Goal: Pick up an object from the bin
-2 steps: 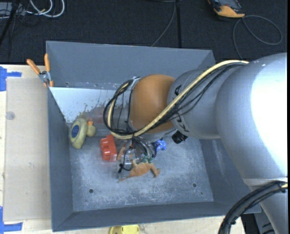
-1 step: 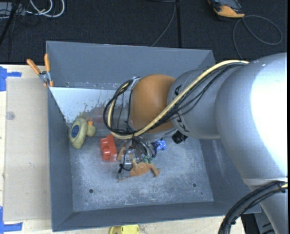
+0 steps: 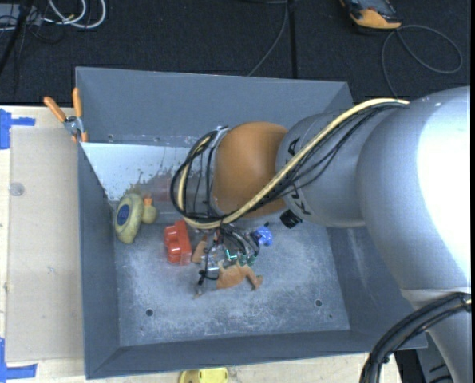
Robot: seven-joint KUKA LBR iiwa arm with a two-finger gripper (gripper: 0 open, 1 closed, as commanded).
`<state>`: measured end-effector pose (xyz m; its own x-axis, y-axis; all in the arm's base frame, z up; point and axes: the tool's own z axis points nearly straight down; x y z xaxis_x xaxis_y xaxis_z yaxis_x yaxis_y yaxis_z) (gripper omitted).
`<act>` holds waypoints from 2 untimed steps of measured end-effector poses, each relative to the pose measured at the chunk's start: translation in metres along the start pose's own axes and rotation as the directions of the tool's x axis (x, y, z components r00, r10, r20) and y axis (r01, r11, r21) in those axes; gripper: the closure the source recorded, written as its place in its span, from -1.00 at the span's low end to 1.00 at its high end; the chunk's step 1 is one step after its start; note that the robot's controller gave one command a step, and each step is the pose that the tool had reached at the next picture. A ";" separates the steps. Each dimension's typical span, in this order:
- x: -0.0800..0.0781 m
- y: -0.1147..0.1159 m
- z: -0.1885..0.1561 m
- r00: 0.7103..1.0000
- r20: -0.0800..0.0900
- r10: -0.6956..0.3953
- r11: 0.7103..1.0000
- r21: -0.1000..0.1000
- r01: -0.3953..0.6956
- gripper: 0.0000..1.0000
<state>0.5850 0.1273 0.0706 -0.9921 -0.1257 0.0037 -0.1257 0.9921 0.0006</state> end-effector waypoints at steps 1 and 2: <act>-0.002 -0.004 0.001 0.973 0.000 -0.230 0.973 -0.002 0.230 1.00; -0.002 -0.004 0.001 0.973 0.000 -0.229 0.973 -0.002 0.229 1.00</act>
Offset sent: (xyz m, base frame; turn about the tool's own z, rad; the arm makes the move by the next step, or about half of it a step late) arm 0.0000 0.0000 0.0000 0.0000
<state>0.5880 0.1231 0.0699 -0.9368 -0.3499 0.0038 -0.3499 0.9368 0.0034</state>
